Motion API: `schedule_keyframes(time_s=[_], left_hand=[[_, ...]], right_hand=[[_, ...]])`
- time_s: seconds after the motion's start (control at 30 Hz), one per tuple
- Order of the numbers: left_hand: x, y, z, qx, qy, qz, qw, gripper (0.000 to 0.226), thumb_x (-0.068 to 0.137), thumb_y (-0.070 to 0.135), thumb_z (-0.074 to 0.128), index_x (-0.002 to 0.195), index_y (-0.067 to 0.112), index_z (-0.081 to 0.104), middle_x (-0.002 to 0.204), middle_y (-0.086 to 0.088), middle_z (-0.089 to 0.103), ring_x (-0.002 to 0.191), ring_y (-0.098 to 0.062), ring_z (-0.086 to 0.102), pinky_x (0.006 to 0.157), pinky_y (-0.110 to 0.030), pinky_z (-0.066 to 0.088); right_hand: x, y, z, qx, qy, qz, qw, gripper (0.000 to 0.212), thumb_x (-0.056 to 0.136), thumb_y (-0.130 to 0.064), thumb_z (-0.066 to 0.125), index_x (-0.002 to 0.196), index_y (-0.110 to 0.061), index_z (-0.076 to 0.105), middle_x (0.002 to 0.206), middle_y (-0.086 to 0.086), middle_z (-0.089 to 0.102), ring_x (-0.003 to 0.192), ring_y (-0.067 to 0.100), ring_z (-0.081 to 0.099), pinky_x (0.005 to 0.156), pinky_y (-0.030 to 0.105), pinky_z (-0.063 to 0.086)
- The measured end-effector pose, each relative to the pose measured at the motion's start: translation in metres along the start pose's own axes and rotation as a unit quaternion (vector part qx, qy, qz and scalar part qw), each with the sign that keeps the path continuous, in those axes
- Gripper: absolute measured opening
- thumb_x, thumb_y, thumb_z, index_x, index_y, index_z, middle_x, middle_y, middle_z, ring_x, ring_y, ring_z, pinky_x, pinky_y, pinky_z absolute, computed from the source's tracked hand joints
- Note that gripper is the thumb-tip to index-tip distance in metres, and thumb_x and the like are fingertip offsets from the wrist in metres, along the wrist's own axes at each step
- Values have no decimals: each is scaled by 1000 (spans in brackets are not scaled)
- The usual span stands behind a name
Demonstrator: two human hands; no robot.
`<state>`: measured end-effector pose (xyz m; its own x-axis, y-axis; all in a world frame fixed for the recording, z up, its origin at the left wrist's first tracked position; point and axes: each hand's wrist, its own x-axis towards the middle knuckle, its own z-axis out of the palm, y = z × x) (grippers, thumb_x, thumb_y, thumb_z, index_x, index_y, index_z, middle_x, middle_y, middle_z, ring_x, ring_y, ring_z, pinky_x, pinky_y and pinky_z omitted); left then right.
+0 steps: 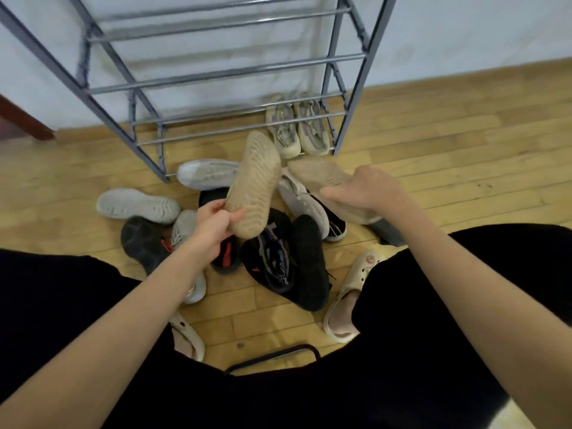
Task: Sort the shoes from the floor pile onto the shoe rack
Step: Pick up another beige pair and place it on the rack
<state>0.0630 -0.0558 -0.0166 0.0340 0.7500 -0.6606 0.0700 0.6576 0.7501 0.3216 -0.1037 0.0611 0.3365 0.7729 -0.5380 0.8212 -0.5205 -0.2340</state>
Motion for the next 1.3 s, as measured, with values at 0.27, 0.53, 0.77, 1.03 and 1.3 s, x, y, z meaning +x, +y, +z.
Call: schedule_keyframes(time_s=[0.27,0.53,0.77,1.03,1.3], left_hand=[[-28,27,-30,-173,7,-78,982,63,79,-3,64,131,28,48,126,-7,47,119,-37,46,92,-73,37],[-28,26,-47,-109,30,3,994,53,78,1,71,118,29,51,112,0,53,99,-25,54,87,-53,52],[1,34,-50,-16,30,90,995,69,71,19,82,132,23,49,126,0,56,110,-20,55,94,-46,51],[54,34,-33,35,39,132,990,64,76,8,74,134,18,48,117,6,48,113,-14,47,96,-32,44],[113,2,-43,298,145,312,890,50,72,16,77,118,14,56,115,-6,47,110,-26,43,89,-27,30]], right_hand=[[-22,-21,33,582,-179,80,789,41,79,-43,50,100,-10,63,97,13,68,79,24,61,74,32,48],[-18,-51,36,632,-170,124,746,35,78,-42,46,90,-13,63,73,7,68,74,25,60,72,32,49],[-1,-69,46,674,-136,152,710,34,70,-30,43,86,-9,65,70,9,69,71,26,60,75,34,47],[62,-77,59,649,-160,112,735,28,92,-39,53,89,-13,64,67,2,71,75,18,61,74,30,49],[145,-84,87,563,-125,109,810,67,49,-25,71,113,-5,65,96,12,67,86,25,65,79,37,54]])
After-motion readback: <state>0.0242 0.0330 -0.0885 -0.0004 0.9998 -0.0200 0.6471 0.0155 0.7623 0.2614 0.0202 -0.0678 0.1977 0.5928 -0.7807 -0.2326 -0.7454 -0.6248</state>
